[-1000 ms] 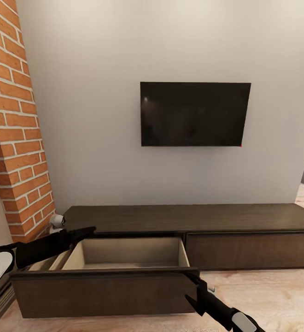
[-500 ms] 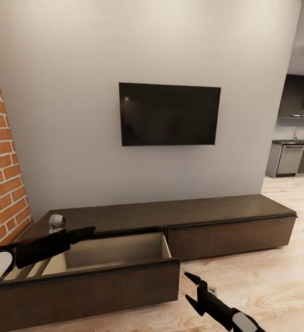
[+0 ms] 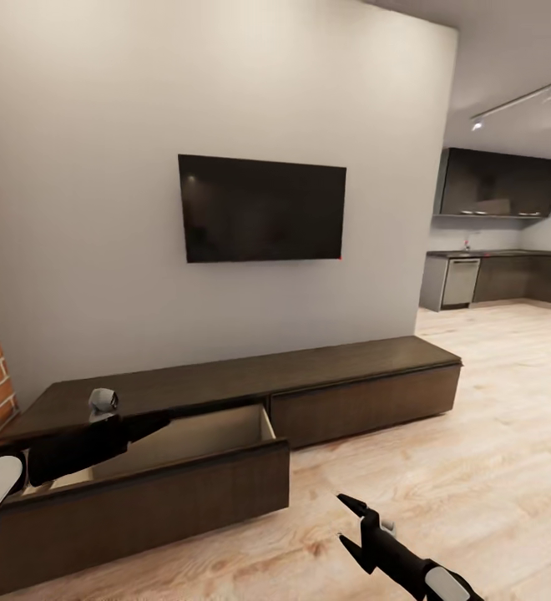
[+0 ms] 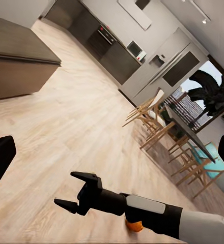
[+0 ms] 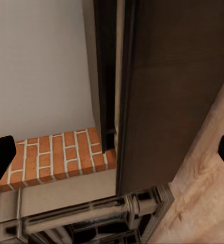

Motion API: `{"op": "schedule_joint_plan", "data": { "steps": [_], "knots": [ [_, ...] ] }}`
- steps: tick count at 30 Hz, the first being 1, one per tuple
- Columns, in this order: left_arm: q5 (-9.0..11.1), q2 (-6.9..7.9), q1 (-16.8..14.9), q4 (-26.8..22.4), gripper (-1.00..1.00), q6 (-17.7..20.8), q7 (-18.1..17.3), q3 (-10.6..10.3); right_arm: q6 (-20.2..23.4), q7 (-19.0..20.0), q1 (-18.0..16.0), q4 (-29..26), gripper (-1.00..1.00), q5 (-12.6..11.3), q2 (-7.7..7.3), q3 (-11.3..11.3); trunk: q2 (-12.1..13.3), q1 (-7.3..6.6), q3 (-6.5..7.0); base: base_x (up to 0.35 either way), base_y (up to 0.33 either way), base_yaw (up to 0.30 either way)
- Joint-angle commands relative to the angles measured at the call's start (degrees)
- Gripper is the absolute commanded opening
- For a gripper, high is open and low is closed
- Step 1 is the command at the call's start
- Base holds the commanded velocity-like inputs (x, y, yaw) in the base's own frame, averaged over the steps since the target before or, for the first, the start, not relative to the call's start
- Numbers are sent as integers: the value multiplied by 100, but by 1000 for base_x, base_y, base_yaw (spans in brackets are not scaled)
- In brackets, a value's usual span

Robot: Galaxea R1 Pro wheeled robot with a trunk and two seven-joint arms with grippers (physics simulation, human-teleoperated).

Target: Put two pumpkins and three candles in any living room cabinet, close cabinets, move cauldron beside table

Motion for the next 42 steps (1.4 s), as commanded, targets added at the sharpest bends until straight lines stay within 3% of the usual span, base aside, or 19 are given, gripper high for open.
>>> {"op": "schedule_joint_plan", "data": {
  "steps": [1, 12, 23, 42],
  "knots": [
    [10, 2, -5, 1, 100, 20, -8, -3, 36, 2, -2, 10, 100, -17, -3, -15, -3, -4, -6, -233, 8, -273],
    [10, 1, -5, 0, 100, 18, -7, -3, 26, 2, 5, 31, 100, -25, -41, -23, -3, -4, -6, -66, 2, -273],
    [10, 0, -5, 0, 100, 18, -16, -3, 20, 8, 67, 52, 100, -56, -180, -32, -3, -4, -6, -2, 0, -275],
    [5, 0, -5, 0, 100, 25, 12, -3, 19, 0, 187, 54, 100, -95, -286, -55, 759, -422, 288, 0, 0, -249]
  ]
}}
